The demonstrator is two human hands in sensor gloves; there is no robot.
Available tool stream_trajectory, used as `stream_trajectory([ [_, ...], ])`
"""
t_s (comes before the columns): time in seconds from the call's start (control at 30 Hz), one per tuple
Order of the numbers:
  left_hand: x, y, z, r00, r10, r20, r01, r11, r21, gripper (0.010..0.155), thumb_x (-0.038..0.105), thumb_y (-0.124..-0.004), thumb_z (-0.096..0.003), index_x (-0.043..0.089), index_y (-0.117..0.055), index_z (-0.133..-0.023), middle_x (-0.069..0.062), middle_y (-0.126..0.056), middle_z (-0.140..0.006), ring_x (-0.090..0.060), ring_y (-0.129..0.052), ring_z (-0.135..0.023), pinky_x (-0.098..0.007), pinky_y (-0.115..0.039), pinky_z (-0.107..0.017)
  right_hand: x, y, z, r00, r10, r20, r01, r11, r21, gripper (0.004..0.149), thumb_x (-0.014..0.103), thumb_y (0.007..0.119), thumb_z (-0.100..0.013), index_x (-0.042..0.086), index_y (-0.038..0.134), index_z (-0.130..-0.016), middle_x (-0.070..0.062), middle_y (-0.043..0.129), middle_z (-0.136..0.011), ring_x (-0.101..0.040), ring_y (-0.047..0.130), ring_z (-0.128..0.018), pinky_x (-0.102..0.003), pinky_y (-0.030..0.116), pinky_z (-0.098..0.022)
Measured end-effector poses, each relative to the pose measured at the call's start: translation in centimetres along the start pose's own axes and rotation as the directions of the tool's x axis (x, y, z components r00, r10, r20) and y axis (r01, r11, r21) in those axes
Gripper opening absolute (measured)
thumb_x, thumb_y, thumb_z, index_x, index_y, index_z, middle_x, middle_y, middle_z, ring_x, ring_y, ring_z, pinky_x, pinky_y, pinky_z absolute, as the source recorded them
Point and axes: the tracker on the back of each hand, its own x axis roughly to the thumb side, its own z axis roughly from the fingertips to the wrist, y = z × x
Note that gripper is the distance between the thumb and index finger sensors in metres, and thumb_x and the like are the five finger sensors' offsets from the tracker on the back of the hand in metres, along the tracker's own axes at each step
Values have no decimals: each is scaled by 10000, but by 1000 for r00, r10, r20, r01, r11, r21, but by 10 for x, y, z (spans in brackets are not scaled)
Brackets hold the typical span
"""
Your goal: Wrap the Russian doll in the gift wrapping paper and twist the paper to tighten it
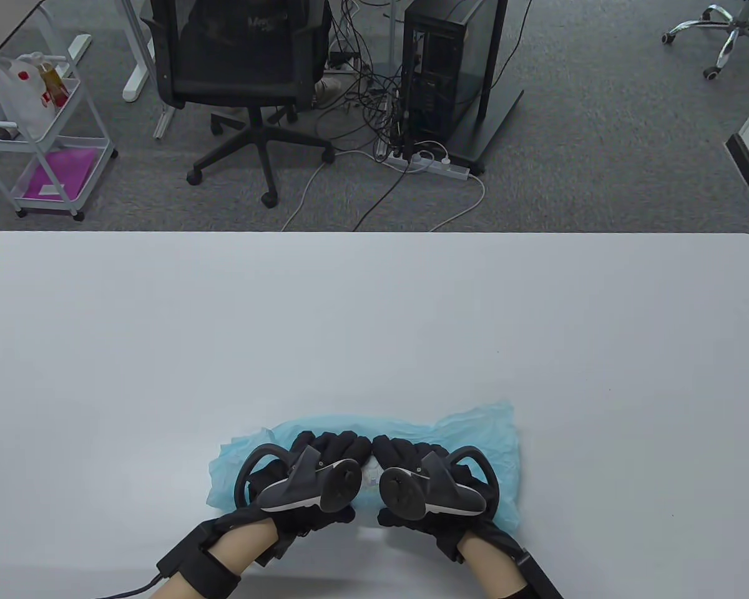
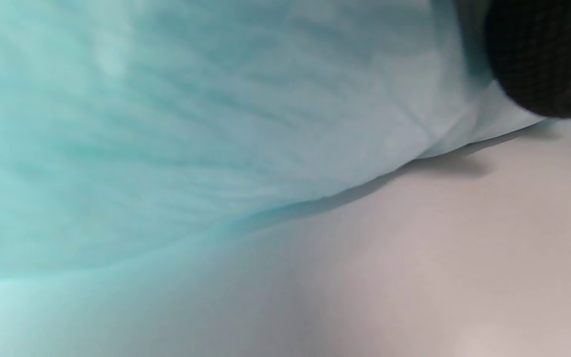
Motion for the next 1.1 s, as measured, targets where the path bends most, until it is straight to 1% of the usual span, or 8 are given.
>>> stream_trajectory([
  [0.23, 4, 0, -3, 999, 32, 12, -32, 999, -24, 995, 661, -816, -240, 368, -289, -1031, 92, -501, -1112, -193, -744, -1004, -459, -609, -796, -9, 4, 2, 993, -109, 38, 107, 993, 39, 1042, 657, 793, -342, 90, 310, -1071, -139, 592, -1096, -326, 810, -915, -625, 666, -660],
  [0.37, 0, -1, -4, 998, 69, 9, -69, 996, -54, 998, 668, -813, -233, 342, -315, -1034, 73, -544, -1096, -202, -791, -971, -455, -647, -772, 1, -5, 8, 998, 48, 32, -46, 998, -47, 997, 661, 771, -350, 119, 346, -1071, -120, 574, -1121, -347, 755, -980, -670, 592, -685],
  [0.47, -9, -5, -7, 983, 183, 10, -181, 977, -112, 996, 662, -820, -235, 339, -322, -1035, 63, -549, -1093, -214, -791, -966, -460, -649, -763, 12, -13, 11, 986, 165, 32, -161, 982, -94, 941, 657, 762, -353, 137, 418, -1057, -86, 627, -1104, -322, 779, -976, -661, 604, -691],
  [0.63, -13, -7, -8, 974, 224, 21, -219, 965, -142, 996, 659, -822, -239, 343, -313, -1034, 68, -532, -1097, -213, -770, -977, -462, -635, -770, 16, -5, 5, 989, 126, 75, -126, 992, -4, 1022, 651, 781, -347, 108, 302, -1068, -119, 520, -1141, -335, 750, -992, -628, 647, -676],
  [0.73, -14, -7, -7, 970, 243, 18, -239, 961, -138, 994, 658, -822, -238, 348, -315, -1034, 68, -525, -1102, -214, -767, -982, -464, -630, -773, 15, -3, 4, 991, 119, 61, -118, 993, -20, 1031, 623, 813, -339, 115, 284, -1063, -105, 518, -1137, -319, 758, -977, -592, 672, -676],
  [0.87, -12, -2, -4, 980, 198, 16, -196, 977, -86, 991, 652, -819, -245, 366, -299, -1038, 75, -469, -1134, -210, -711, -1041, -465, -611, -785, 10, -1, 3, 998, 51, 42, -50, 999, -18, 1022, 617, 822, -339, 106, 307, -1059, -118, 555, -1118, -330, 779, -951, -556, 716, -644],
  [1.03, -1, 11, 5, 1000, 24, -1, -24, 999, 46, 980, 660, -802, -252, 393, -279, -1037, 102, -438, -1148, -199, -672, -1075, -446, -619, -786, -3, 1, 1, 998, -66, 15, 66, 998, -1, 1021, 629, 817, -342, 96, 322, -1058, -131, 573, -1109, -335, 797, -931, -526, 762, -600],
  [1.1, 4, 11, 5, 1000, -11, 13, 10, 999, 40, 1001, 680, -801, -236, 389, -276, -1037, 101, -440, -1149, -197, -679, -1074, -446, -637, -775, -7, 2, 0, 995, -103, 10, 103, 995, 11, 1020, 633, 814, -343, 96, 325, -1059, -134, 579, -1105, -332, 801, -926, -518, 770, -589],
])
